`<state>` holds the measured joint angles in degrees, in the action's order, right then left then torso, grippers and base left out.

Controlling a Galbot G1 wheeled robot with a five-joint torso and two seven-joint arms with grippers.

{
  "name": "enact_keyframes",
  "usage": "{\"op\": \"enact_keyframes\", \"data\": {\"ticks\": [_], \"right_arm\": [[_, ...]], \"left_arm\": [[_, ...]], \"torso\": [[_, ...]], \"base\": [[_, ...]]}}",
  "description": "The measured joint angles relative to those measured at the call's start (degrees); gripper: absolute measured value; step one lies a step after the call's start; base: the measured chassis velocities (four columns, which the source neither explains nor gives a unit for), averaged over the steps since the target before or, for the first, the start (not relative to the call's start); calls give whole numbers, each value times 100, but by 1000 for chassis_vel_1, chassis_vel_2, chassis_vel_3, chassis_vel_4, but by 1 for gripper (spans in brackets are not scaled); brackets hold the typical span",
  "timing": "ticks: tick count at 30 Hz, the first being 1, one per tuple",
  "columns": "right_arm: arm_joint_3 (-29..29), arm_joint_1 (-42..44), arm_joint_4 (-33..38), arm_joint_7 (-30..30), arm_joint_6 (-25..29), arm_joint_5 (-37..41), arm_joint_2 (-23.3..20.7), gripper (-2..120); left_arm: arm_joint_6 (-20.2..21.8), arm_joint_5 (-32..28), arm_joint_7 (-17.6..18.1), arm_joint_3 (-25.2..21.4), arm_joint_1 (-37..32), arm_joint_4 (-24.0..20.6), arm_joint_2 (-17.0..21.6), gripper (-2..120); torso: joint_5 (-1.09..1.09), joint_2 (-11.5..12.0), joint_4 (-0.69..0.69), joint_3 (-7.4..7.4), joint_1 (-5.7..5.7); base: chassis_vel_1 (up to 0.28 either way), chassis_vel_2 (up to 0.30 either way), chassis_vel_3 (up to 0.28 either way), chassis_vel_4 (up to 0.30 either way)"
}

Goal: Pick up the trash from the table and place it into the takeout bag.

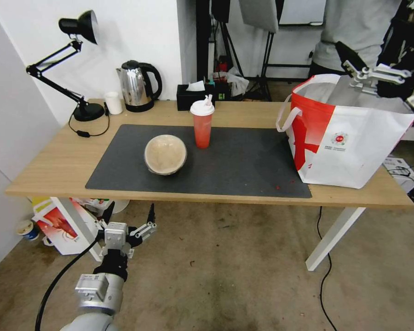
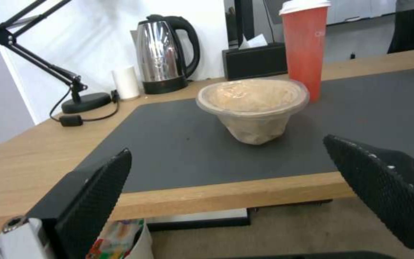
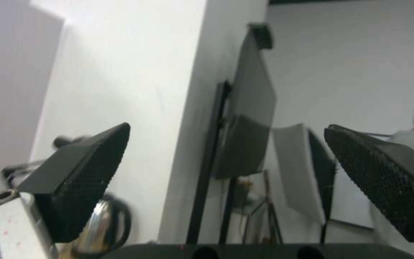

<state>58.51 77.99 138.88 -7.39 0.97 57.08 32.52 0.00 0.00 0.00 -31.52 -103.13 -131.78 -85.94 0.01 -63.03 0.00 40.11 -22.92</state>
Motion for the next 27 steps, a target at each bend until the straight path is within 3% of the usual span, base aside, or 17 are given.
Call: {"op": "enact_keyframes", "data": {"ticks": [7,9,10,19,27], "right_arm": [[-70,189,243,-114,187,-649,820,100],[-162,340,342,-111,396,-1113,1285,100],[-162,340,342,-111,396,-1113,1285,100],[-474,917,432,-49,866,-2144,2707,100],[-558,1390,431,101,1362,-2577,3357,100]], "left_arm": [[0,0,0,0,0,0,0,100],[0,0,0,0,0,0,0,100],[0,0,0,0,0,0,0,100],[0,0,0,0,0,0,0,100],[0,0,0,0,0,0,0,100]], "torso": [[-1,0,0,0,0],[1,0,0,0,0],[1,0,0,0,0],[0,0,0,0,0],[0,0,0,0,0]], "base": [[0,0,0,0],[0,0,0,0],[0,0,0,0],[0,0,0,0],[0,0,0,0]]}}
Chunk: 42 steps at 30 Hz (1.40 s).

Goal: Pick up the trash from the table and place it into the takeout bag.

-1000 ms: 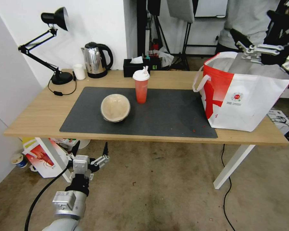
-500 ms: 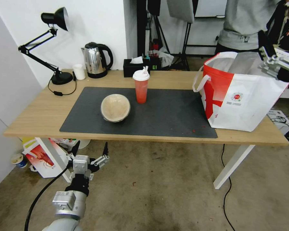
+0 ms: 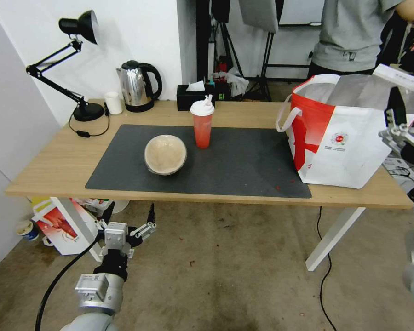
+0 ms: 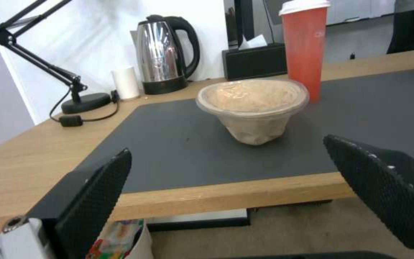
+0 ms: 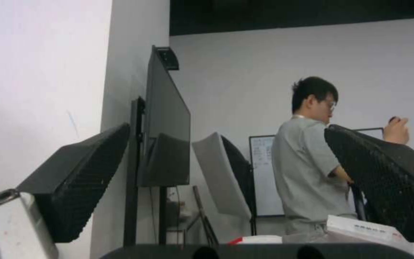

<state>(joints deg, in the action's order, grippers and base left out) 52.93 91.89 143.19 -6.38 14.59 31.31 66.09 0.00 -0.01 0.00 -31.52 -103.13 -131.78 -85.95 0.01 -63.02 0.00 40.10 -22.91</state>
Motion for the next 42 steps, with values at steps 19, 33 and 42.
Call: {"op": "enact_keyframes", "data": {"ticks": [19,33,42], "right_arm": [[-1240,667,-300,715,1037,-856,468,100],[-1764,914,-359,698,1488,-1394,806,100],[-1874,983,-389,697,1591,-1481,875,100]], "left_arm": [[0,0,0,0,0,0,0,100],[0,0,0,0,0,0,0,100],[0,0,0,0,0,0,0,100]], "torso": [[1,0,0,0,-1],[-2,0,1,1,-1],[-1,0,0,0,0]], "base": [[0,0,0,0],[0,0,0,0],[0,0,0,0]]}}
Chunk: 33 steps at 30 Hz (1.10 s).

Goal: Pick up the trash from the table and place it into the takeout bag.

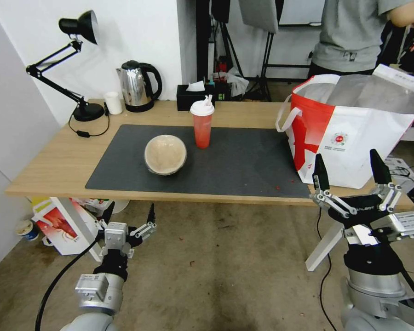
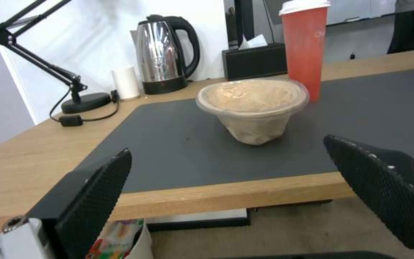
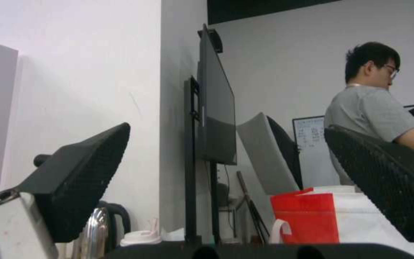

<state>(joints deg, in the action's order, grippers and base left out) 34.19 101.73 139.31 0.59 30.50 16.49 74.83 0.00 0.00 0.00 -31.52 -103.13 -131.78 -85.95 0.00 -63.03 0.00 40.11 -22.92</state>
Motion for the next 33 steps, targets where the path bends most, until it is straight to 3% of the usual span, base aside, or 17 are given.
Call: {"op": "enact_keyframes", "data": {"ticks": [16,26,33], "right_arm": [[-126,119,-7,-28,160,-134,134,100],[-434,216,-33,79,83,-154,-48,100],[-866,-108,-102,33,-656,-149,-480,100]], "left_arm": [[0,0,0,0,0,0,0,100],[0,0,0,0,0,0,0,100],[0,0,0,0,0,0,0,100]], "torso": [[0,0,0,0,0],[0,0,0,0,0],[0,0,0,0,0]], "base": [[0,0,0,0],[0,0,0,0],[0,0,0,0]]}}
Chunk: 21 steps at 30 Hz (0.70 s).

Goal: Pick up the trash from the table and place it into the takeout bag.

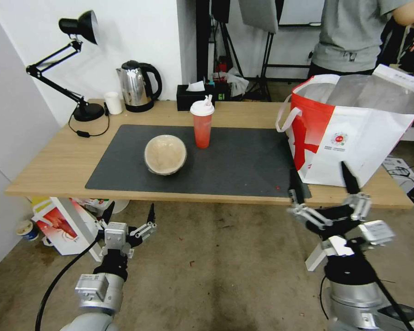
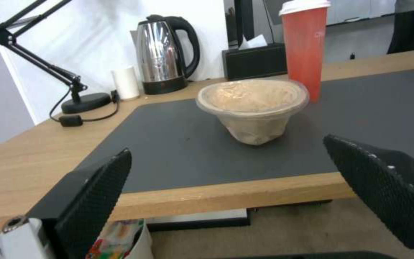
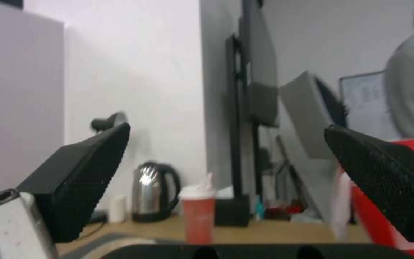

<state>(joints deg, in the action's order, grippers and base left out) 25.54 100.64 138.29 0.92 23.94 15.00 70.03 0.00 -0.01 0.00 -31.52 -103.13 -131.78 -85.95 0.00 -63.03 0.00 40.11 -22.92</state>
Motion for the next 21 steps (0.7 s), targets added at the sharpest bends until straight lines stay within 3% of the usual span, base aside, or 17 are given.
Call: {"op": "enact_keyframes", "data": {"ticks": [5,7,11,21], "right_arm": [[-228,-466,-127,-140,-706,194,-367,100],[-244,-510,-144,-149,-750,219,-400,100],[-397,-1009,-355,-276,-1189,566,-844,100],[-266,-1442,-633,-337,-1491,1234,-1431,100]], "left_arm": [[0,0,0,0,0,0,0,100],[0,0,0,0,0,0,0,100],[0,0,0,0,0,0,0,100],[0,0,0,0,0,0,0,100]], "torso": [[-1,0,0,0,0],[0,0,-1,0,0],[-1,0,-1,0,0],[-1,0,-1,0,0]], "base": [[0,0,0,0],[0,0,0,0],[0,0,0,0],[0,0,0,0]]}}
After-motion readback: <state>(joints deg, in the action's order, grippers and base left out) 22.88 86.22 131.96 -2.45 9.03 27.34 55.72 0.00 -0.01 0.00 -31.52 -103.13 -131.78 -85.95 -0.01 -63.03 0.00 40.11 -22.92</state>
